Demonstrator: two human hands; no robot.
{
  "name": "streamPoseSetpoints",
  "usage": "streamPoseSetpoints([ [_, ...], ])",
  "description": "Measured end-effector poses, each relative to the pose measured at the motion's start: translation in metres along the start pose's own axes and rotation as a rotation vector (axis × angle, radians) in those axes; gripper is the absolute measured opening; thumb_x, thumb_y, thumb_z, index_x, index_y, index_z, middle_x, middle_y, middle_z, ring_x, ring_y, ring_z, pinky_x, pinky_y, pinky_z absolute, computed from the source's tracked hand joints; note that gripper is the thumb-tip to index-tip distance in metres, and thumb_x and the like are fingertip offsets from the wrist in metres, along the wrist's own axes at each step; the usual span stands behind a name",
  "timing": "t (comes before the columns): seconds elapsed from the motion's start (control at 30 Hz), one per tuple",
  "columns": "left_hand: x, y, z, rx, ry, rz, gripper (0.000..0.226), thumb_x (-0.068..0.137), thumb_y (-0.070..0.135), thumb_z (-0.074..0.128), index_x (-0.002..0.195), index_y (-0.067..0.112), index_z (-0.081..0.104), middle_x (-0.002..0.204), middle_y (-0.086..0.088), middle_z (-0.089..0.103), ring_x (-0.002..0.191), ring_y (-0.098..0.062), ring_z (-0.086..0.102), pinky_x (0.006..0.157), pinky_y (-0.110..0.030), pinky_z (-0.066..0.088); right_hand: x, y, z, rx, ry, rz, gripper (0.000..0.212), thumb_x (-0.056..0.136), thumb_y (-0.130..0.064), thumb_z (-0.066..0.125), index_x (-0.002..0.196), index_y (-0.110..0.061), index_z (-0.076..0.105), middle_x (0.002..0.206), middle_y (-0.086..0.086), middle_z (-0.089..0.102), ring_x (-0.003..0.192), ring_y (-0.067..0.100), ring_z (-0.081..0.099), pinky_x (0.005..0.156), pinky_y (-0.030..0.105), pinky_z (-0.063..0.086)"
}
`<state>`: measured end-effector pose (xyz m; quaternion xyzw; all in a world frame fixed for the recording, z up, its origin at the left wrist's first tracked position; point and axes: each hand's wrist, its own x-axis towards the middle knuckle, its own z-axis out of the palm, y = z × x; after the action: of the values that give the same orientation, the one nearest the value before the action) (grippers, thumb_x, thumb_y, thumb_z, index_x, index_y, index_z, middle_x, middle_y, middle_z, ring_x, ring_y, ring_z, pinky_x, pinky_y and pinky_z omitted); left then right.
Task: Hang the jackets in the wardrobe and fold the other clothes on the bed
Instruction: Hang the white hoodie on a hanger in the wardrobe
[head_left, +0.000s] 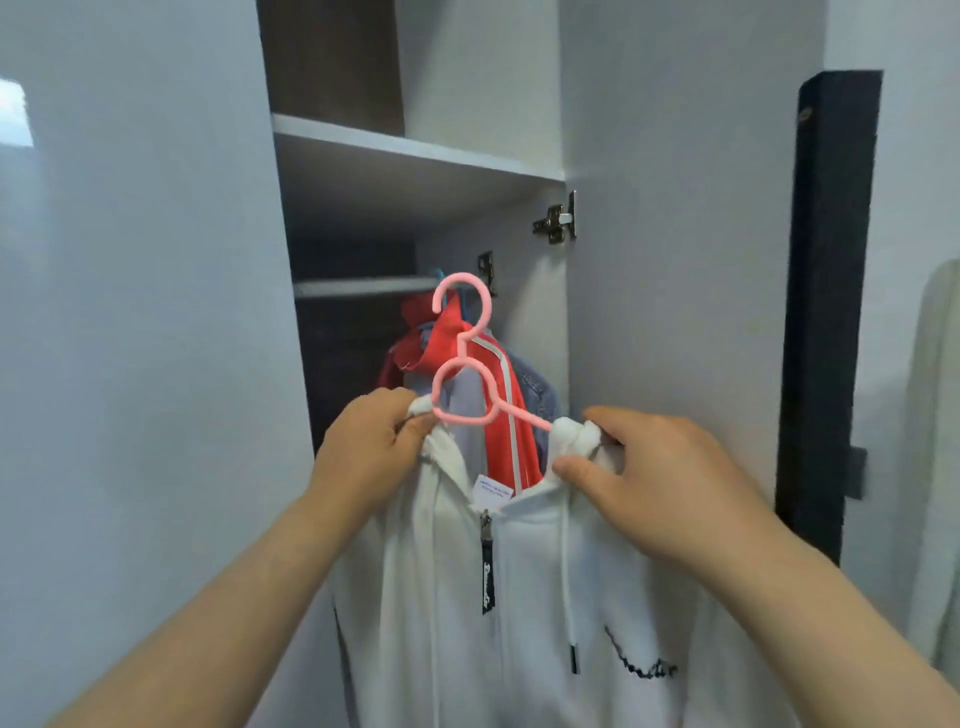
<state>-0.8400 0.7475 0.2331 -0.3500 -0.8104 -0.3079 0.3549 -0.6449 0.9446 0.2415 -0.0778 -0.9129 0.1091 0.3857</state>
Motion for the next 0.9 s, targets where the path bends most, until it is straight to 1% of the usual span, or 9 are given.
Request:
streamPoseSetpoints([
  [0.13, 0.014, -0.005, -0.011, 0.029, 0.084, -0.060, 0.027, 0.095, 0.032, 0.053, 0.069, 0.025, 0.052, 0.070, 0.008, 0.053, 0.068, -0.013, 0.050, 0.060, -0.040, 0.044, 0.008, 0.000, 0.008, -0.085, 0.048, 0.016, 0.030, 0.092, -0.056, 0.045, 0.098, -0.029, 0.057, 0.100, -0.005, 0.067, 0.096, 0.024, 0.061, 0.065, 0.033, 0.033],
  [0.2, 0.019, -0.004, -0.011, 0.054, 0.114, -0.075, 0.027, 0.096, 0.033, 0.051, 0.070, 0.027, 0.052, 0.071, 0.009, 0.054, 0.068, -0.013, 0.050, 0.060, -0.039, 0.044, 0.016, 0.000, 0.010, -0.023, 0.002, 0.053, 0.029, 0.092, -0.051, 0.047, 0.087, -0.024, 0.055, 0.092, -0.005, 0.066, 0.089, 0.025, 0.060, 0.062, 0.034, 0.034],
  [0.27, 0.025, -0.004, -0.008, 0.116, 0.116, -0.081, 0.024, 0.097, 0.032, 0.051, 0.077, 0.023, 0.058, 0.076, 0.006, 0.057, 0.073, -0.017, 0.052, 0.069, -0.041, 0.047, 0.025, 0.002, 0.009, 0.114, -0.096, 0.121, 0.037, 0.087, -0.050, 0.054, 0.075, -0.015, 0.056, 0.071, -0.005, 0.060, 0.069, 0.020, 0.055, 0.055, 0.031, 0.035],
  [0.33, 0.033, -0.002, -0.005, 0.147, 0.127, -0.075, 0.023, 0.098, 0.030, 0.049, 0.081, 0.020, 0.060, 0.080, 0.005, 0.058, 0.077, -0.017, 0.053, 0.085, -0.041, 0.047, 0.033, 0.002, 0.011, 0.310, -0.154, 0.187, 0.045, 0.081, -0.048, 0.061, 0.059, -0.012, 0.045, 0.054, -0.003, 0.042, 0.051, 0.015, 0.037, 0.047, 0.029, 0.028],
  [0.4, 0.043, -0.003, -0.004, 0.114, 0.159, -0.090, 0.023, 0.098, 0.030, 0.046, 0.080, 0.021, 0.058, 0.081, 0.004, 0.058, 0.080, -0.018, 0.053, 0.083, -0.040, 0.046, 0.041, -0.004, 0.018, 0.485, -0.127, 0.232, 0.046, 0.080, -0.041, 0.066, 0.054, -0.018, 0.036, 0.052, -0.004, 0.029, 0.049, 0.013, 0.025, 0.044, 0.029, 0.021],
  [0.5, 0.059, -0.012, -0.001, 0.099, 0.170, -0.119, 0.021, 0.098, 0.032, 0.048, 0.092, 0.022, 0.066, 0.092, 0.004, 0.063, 0.090, -0.017, 0.055, 0.077, -0.032, 0.046, 0.056, -0.008, 0.036, 0.606, -0.013, 0.279, 0.047, 0.080, -0.036, 0.071, 0.052, -0.017, 0.038, 0.053, -0.002, 0.031, 0.052, 0.015, 0.026, 0.049, 0.031, 0.022],
  [0.6, 0.074, -0.019, 0.004, -0.041, 0.172, -0.178, 0.023, 0.096, 0.032, 0.056, 0.114, 0.023, 0.068, 0.114, 0.004, 0.065, 0.109, -0.015, 0.055, 0.095, -0.036, 0.049, 0.077, 0.000, 0.052, 0.618, 0.073, 0.309, 0.050, 0.082, -0.035, 0.073, 0.051, -0.017, 0.038, 0.051, -0.004, 0.033, 0.050, 0.015, 0.026, 0.049, 0.032, 0.022],
  [0.7, 0.092, -0.021, 0.008, -0.119, 0.213, -0.228, 0.035, 0.099, 0.034, 0.051, 0.132, 0.023, 0.059, 0.139, 0.004, 0.054, 0.134, -0.015, 0.043, 0.113, -0.038, 0.036, 0.100, 0.002, 0.071, 0.608, 0.117, 0.346, 0.050, 0.083, -0.033, 0.073, 0.049, -0.016, 0.041, 0.044, -0.004, 0.037, 0.048, 0.016, 0.031, 0.048, 0.030, 0.024],
  [0.9, 0.138, -0.033, 0.025, -0.158, 0.302, -0.440, 0.042, 0.100, 0.040, 0.045, 0.138, 0.022, 0.050, 0.141, 0.001, 0.051, 0.131, -0.018, 0.045, 0.103, -0.034, 0.040, 0.142, -0.012, 0.116, 0.537, 0.172, 0.348, 0.049, 0.084, -0.038, 0.071, 0.049, -0.011, 0.049, 0.044, 0.000, 0.044, 0.048, 0.016, 0.042, 0.048, 0.030, 0.033],
])
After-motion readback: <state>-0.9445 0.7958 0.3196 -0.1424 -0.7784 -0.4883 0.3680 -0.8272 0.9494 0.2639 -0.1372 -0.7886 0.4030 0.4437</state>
